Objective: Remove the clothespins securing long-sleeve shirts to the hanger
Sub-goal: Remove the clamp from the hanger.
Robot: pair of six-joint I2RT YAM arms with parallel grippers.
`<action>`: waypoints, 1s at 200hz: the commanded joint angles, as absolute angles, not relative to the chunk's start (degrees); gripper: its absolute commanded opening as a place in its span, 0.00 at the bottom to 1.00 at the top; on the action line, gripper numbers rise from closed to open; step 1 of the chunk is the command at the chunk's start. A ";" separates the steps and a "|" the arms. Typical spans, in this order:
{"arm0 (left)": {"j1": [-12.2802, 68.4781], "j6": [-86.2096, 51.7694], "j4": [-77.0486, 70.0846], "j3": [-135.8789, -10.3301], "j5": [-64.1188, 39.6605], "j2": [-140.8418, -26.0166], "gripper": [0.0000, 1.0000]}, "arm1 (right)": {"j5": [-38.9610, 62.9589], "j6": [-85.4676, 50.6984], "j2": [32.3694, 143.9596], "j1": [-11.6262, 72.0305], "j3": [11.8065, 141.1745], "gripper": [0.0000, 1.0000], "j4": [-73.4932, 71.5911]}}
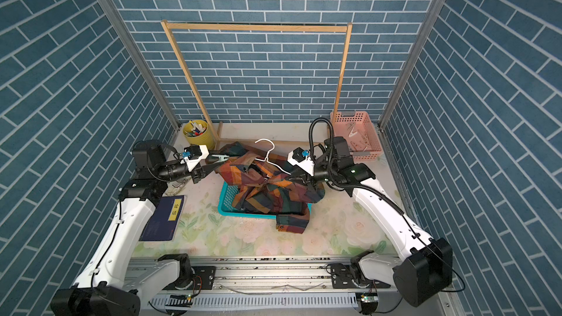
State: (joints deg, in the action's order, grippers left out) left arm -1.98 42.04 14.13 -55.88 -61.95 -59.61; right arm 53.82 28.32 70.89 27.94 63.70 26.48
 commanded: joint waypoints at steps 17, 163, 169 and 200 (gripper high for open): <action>-2.37 41.57 13.40 -55.37 -62.85 -60.17 0.33 | 56.53 27.95 71.50 27.86 65.02 0.00 26.20; -2.37 49.51 24.18 -62.60 -64.86 -60.92 0.00 | 51.44 27.51 73.75 27.86 66.86 0.00 30.24; -2.37 48.92 23.52 -62.98 -64.80 -60.43 0.00 | 50.97 27.31 74.21 27.86 67.10 0.00 30.93; -2.37 47.68 21.76 -65.50 -62.87 -58.88 0.00 | 49.14 25.58 76.60 27.63 67.93 0.00 30.88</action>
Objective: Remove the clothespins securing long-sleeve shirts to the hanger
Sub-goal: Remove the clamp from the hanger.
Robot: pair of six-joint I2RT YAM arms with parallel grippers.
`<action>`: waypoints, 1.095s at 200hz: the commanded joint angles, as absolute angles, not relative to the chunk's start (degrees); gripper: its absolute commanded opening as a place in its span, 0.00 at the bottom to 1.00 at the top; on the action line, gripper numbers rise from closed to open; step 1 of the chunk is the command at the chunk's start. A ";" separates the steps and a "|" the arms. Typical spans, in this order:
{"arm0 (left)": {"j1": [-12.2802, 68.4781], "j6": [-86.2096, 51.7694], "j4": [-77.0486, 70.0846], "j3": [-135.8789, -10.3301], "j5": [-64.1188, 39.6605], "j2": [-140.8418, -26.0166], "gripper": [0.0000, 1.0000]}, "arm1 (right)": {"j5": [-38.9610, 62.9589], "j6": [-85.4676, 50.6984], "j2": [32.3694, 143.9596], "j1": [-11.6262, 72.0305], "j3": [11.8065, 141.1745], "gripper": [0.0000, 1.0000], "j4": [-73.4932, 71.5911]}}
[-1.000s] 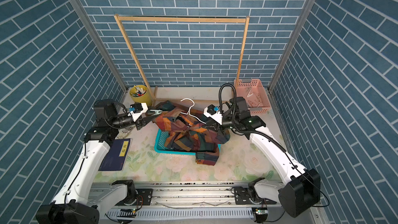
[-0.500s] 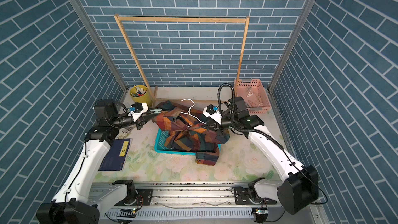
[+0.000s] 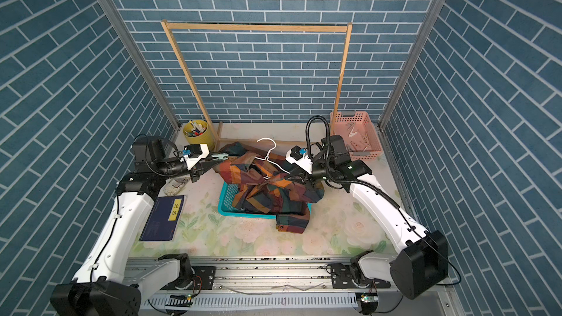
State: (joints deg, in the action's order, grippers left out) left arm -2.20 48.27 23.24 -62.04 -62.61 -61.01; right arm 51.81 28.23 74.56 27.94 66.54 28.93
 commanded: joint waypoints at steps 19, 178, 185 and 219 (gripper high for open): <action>-2.37 48.09 22.15 -66.35 -61.67 -59.01 0.00 | 48.98 24.58 76.86 27.22 67.72 0.00 30.38; -2.33 42.15 15.49 -63.52 -59.03 -61.93 0.00 | 27.14 25.19 77.17 30.54 63.83 0.00 27.33; -2.37 41.78 15.42 -63.71 -58.73 -62.33 0.00 | 25.75 25.19 76.93 30.99 63.37 0.00 26.53; -2.24 40.21 13.87 -63.54 -58.73 -62.98 0.00 | 26.69 24.69 77.76 31.27 63.73 0.00 27.07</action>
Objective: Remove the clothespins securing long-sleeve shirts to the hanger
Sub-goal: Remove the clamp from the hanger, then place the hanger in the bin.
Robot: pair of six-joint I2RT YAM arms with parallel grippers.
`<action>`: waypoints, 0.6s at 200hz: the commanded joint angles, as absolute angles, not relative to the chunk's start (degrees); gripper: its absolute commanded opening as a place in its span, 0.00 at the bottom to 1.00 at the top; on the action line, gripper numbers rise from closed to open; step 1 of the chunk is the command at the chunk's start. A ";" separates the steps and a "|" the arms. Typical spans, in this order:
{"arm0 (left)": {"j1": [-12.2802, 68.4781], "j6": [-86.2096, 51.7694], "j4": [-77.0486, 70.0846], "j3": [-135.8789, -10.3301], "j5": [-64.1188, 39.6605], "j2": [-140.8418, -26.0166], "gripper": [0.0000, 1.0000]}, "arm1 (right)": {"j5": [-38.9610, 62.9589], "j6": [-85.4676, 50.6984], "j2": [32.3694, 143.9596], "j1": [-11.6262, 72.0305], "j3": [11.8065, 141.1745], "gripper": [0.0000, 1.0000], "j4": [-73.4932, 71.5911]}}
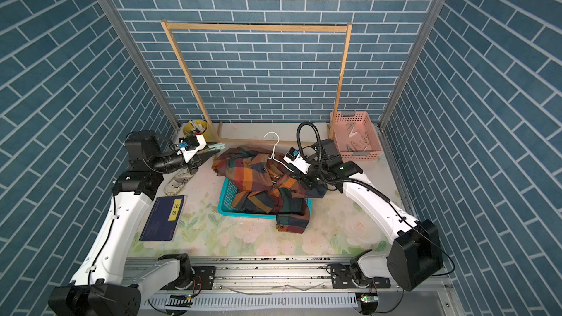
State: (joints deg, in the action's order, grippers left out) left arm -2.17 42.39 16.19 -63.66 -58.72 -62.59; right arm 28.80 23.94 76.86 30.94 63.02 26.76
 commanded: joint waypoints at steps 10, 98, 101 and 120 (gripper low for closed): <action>-1.97 39.03 13.00 -63.42 -59.50 -62.75 0.00 | 26.43 24.87 79.43 31.44 64.96 0.00 29.17; 9.93 33.42 8.19 -60.81 -52.70 -60.72 0.00 | 21.89 18.59 83.03 32.51 65.24 0.25 30.56; 10.04 33.09 7.80 -60.60 -52.59 -60.76 0.00 | 21.62 18.56 82.83 32.52 65.19 0.29 30.56; 10.52 31.47 5.95 -59.77 -52.27 -61.46 0.00 | 19.84 17.79 80.90 32.56 64.37 0.44 29.26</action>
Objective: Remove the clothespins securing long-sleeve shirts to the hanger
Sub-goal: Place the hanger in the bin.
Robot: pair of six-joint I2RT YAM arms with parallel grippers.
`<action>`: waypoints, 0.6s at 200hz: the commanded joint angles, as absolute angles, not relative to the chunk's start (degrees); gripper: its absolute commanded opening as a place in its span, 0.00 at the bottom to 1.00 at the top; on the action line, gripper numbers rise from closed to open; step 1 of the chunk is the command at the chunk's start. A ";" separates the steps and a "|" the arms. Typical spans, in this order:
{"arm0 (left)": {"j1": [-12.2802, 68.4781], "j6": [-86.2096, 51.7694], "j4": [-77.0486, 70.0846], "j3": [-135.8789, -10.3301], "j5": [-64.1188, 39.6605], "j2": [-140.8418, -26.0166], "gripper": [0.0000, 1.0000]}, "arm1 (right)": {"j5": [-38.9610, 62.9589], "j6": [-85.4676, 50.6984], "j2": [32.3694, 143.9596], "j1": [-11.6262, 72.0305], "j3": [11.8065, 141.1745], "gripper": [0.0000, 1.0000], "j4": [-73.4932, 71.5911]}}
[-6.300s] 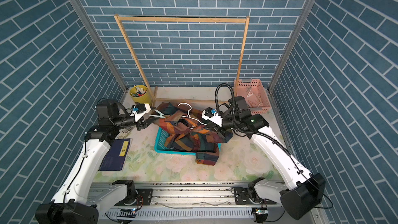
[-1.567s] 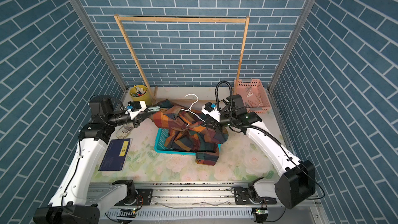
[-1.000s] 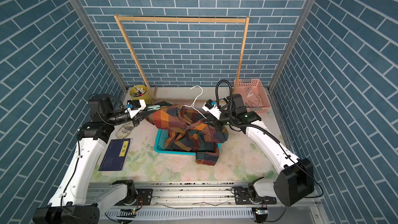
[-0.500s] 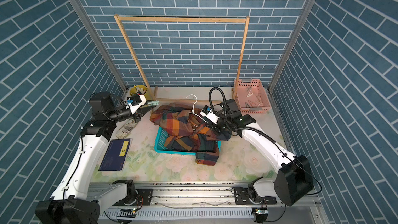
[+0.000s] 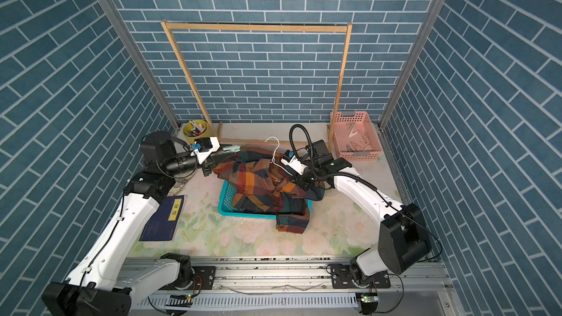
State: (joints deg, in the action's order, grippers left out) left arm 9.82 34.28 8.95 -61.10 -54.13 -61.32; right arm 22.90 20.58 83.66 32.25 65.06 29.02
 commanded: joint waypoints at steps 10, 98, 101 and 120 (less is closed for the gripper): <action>10.79 31.50 6.20 -59.85 -52.01 -61.85 0.00 | 19.07 17.41 79.77 32.49 64.25 0.46 28.78; 12.26 30.97 13.79 -65.06 -54.76 -66.52 0.00 | 11.65 20.67 65.09 35.83 66.70 0.61 30.64; 12.34 31.02 14.51 -65.65 -54.98 -66.98 0.00 | 11.37 21.26 64.63 36.52 66.78 0.61 30.41; 13.22 31.30 15.79 -67.25 -56.25 -68.44 0.00 | 9.61 24.24 64.17 41.65 68.67 0.61 29.99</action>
